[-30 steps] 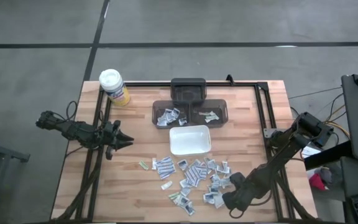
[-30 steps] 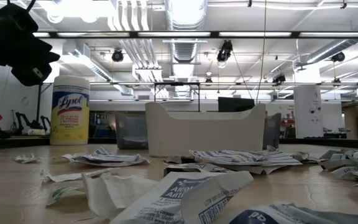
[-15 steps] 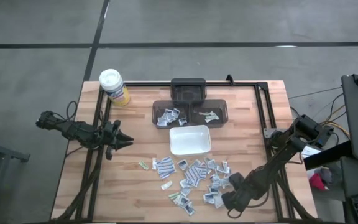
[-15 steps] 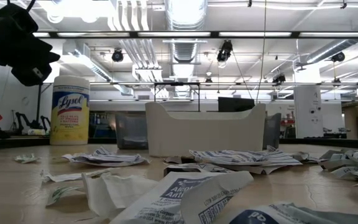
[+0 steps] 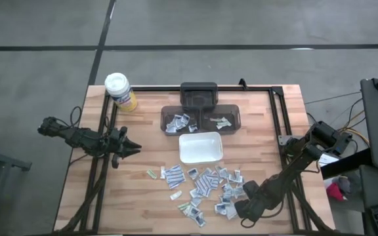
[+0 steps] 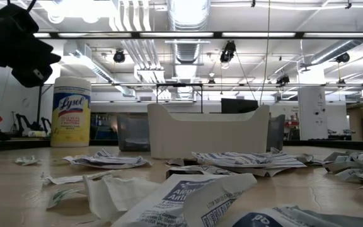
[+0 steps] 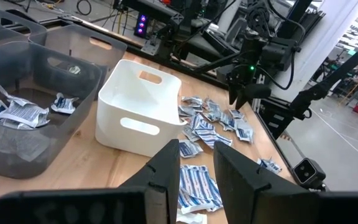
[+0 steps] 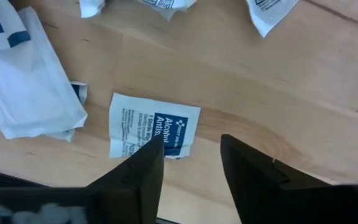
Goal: Pick & Place First Aid Supplies
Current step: Put the alcohol pad into the bottom left black bin
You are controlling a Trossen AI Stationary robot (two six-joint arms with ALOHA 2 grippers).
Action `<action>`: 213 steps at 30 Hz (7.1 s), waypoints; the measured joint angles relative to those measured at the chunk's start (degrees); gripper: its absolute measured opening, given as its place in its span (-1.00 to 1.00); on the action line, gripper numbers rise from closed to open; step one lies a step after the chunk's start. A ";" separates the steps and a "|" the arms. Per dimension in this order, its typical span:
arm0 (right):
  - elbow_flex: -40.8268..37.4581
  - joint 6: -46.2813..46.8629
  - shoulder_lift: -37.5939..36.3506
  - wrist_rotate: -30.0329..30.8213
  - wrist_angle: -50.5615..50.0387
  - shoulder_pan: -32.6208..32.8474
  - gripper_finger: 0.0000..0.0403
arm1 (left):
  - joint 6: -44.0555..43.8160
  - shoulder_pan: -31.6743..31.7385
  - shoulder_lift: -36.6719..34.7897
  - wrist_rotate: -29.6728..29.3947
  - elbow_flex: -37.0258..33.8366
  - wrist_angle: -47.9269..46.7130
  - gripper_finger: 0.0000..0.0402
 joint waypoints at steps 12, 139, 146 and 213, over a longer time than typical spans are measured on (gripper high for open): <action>0.67 2.90 5.85 -4.23 2.40 -0.31 -0.33 | -0.01 0.00 0.02 -0.04 -0.71 0.05 -0.54; 37.09 -118.48 5.56 58.42 13.26 -43.58 -0.96 | 11.41 20.41 59.53 -12.41 28.63 35.66 -0.18; 36.99 -119.29 5.56 58.40 13.21 -43.82 -0.96 | 12.14 22.07 62.94 -12.15 31.75 35.96 -0.18; 36.15 -97.93 -1.01 53.29 -23.47 -43.30 -0.77 | 8.71 39.25 69.40 11.36 32.47 16.11 -1.00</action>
